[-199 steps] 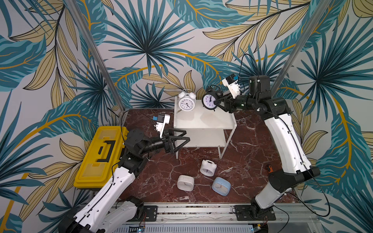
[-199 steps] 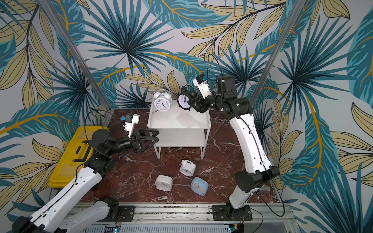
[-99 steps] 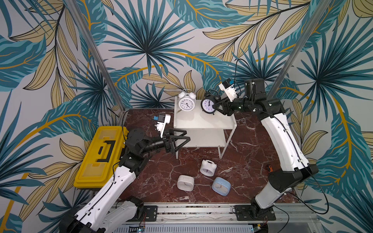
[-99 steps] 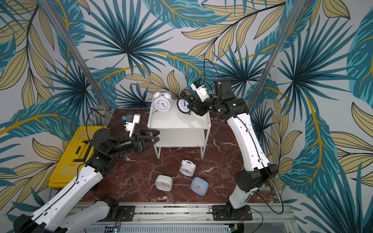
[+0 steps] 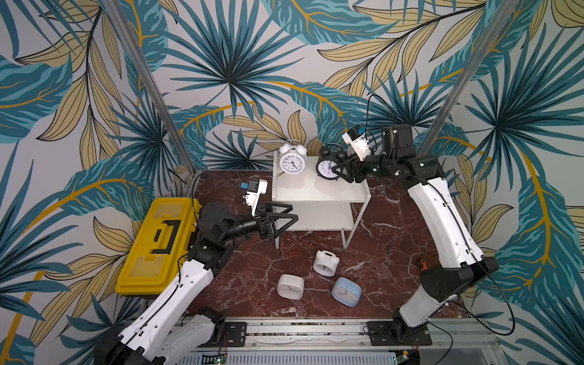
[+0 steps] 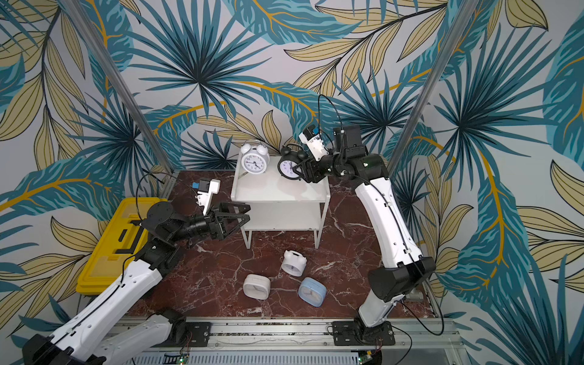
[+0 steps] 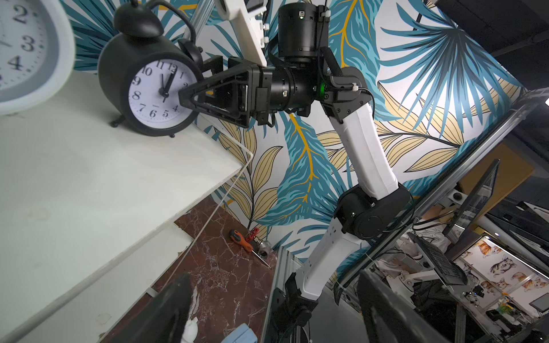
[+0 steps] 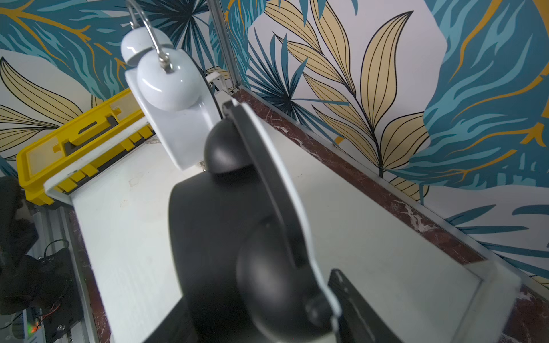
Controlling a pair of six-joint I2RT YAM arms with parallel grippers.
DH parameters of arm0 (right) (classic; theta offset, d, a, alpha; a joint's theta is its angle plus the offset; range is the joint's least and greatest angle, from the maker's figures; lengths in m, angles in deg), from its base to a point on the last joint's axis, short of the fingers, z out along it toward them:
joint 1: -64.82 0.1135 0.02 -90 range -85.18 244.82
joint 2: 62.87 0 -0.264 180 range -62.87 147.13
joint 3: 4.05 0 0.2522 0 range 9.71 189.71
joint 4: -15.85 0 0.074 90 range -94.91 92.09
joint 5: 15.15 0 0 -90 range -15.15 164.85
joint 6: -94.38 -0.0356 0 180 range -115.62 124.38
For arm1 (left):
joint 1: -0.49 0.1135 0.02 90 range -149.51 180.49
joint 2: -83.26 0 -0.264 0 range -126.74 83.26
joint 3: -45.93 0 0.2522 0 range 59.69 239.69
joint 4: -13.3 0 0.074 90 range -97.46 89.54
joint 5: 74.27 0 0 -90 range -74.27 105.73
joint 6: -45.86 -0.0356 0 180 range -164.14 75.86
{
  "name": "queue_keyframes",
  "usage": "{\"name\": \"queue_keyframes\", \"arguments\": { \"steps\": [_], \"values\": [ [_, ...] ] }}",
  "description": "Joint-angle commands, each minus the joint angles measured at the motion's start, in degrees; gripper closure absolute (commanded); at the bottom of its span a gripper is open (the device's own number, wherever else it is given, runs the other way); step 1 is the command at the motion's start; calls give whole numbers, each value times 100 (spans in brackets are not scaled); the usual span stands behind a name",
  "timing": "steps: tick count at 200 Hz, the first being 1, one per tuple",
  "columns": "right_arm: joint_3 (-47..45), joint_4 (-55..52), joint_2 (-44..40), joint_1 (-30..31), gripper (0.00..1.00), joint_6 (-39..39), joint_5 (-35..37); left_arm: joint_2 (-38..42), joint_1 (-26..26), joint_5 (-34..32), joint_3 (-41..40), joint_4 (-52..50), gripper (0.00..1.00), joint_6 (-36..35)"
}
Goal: Place the alarm clocks on the shelf by style
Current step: Place the alarm on the shelf.
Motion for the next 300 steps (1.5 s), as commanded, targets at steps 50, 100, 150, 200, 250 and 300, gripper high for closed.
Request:
{"name": "queue_keyframes", "arguments": {
  "steps": [50, 100, 150, 200, 250, 300],
  "values": [
    [-293, 1, -384, -84, 37, 17, 232, 37, 27, 72, -105, 80, 10, -24],
    [-371, 21, -420, -112, 45, -7, 284, 53, 27, 53, -101, 53, 10, -41],
    [-393, 60, -429, -129, 55, -66, 296, 52, 25, 63, -44, -35, 10, -120],
    [-665, 251, -832, -129, 38, -450, 130, 13, 32, 85, 0, -144, 10, -173],
    [-1694, 737, -1977, -141, 33, -1388, -680, 95, 22, 165, 70, -410, 10, -248],
    [-3809, 2364, -3637, -133, 39, -3329, -2130, 271, -179, -31, 188, -1344, 10, -892]
  ]
}}
